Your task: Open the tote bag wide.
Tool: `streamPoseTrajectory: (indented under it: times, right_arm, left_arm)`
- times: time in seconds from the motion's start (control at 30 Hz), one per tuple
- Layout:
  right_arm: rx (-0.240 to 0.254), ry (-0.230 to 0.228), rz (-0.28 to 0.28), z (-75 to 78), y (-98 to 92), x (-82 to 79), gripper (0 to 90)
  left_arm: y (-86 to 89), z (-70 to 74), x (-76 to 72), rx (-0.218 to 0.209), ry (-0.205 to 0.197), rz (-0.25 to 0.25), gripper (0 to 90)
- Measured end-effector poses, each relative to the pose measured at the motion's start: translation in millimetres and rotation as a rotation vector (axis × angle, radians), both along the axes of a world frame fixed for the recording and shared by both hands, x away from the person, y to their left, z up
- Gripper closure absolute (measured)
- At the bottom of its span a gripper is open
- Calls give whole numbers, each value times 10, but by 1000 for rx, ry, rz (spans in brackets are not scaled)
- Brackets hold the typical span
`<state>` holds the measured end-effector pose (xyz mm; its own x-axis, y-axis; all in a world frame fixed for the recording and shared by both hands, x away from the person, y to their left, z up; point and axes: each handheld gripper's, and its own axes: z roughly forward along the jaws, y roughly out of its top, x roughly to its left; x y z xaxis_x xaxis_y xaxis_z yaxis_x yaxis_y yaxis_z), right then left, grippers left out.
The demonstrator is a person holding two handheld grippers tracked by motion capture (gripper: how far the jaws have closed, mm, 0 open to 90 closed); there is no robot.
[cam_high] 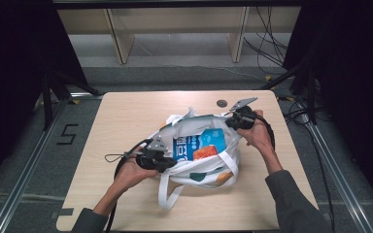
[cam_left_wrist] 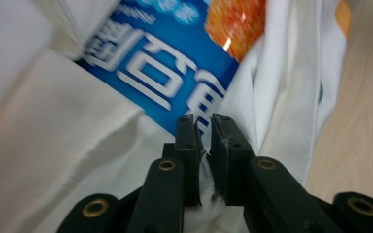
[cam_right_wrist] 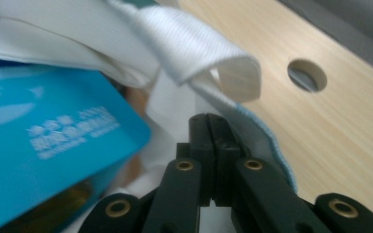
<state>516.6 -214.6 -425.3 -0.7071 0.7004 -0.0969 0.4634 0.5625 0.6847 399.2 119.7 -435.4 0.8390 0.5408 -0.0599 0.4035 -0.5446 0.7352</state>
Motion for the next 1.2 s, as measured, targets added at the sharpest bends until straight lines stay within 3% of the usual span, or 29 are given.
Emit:
streamPoseTrajectory:
  times: [0.07, 0.1, 0.13, 0.17, 0.2, 0.23, 0.33, 0.4, 0.43, 0.47, 0.5, 0.57, 0.7, 0.77, 0.83, 0.93, 1.0, 1.03, 1.07, 1.13, 1.2]
  right_arm:
    - [3, -31, 34, 108, 11, -77, 900]
    - [31, -52, 54, 182, 60, -193, 900]
    - [41, -69, 75, 220, 79, -253, 900]
    - [55, -76, 95, 241, 103, -313, 900]
    - [55, -76, 95, 241, 103, -313, 900]
    - [49, -91, 129, 255, 139, -411, 900]
    - [39, -102, 137, 262, 138, -474, 900]
    - [51, -115, 99, 250, 57, -474, 900]
    - [51, -115, 99, 250, 57, -474, 900]
    - [47, -106, 61, 197, -40, -393, 900]
    - [39, -98, 28, 153, -86, -350, 900]
    - [35, -78, 16, 99, -130, -305, 900]
    - [50, -4, -26, -175, -176, -209, 900]
    - [48, 3, -26, -187, -173, -198, 900]
    - [41, -17, -23, -169, -155, -210, 900]
    - [81, -41, -6, -24, -155, -302, 900]
    - [91, -93, 33, 86, -169, -369, 898]
    - [113, -116, 55, 183, -173, -456, 891]
    - [113, -116, 55, 183, -173, -456, 891]
    - [143, -118, 66, 287, -172, -587, 888]
    - [151, -132, 77, 306, -177, -616, 886]
  left_arm:
    - [71, 97, 61, -49, -33, 39, 800]
    - [108, 149, 104, -67, -61, 71, 799]
    - [182, 232, 206, -110, -96, 134, 795]
    - [182, 232, 206, -110, -96, 134, 790]
    - [224, 264, 264, -114, -113, 166, 790]
    - [256, 283, 327, -128, -114, 187, 793]
    - [310, 319, 474, -209, -124, 252, 794]
    - [333, 321, 558, -203, -126, 274, 800]
    - [339, 301, 602, -178, -123, 286, 800]
    - [371, 227, 700, -120, -120, 311, 807]
    - [383, 172, 746, -131, -100, 320, 812]
    - [399, 122, 783, -135, -77, 328, 820]
    - [398, -63, 885, -104, -34, 345, 841]
    - [404, -62, 892, -101, -35, 347, 842]
    - [402, -39, 886, -115, -25, 350, 823]
    - [402, 42, 816, -141, -34, 326, 803]
    - [398, 114, 743, -150, -59, 313, 778]
    - [386, 181, 665, -177, -69, 311, 767]
    - [386, 181, 665, -177, -69, 311, 763]
    - [387, 261, 550, -197, -79, 265, 740]
    - [372, 275, 504, -215, -76, 269, 715]
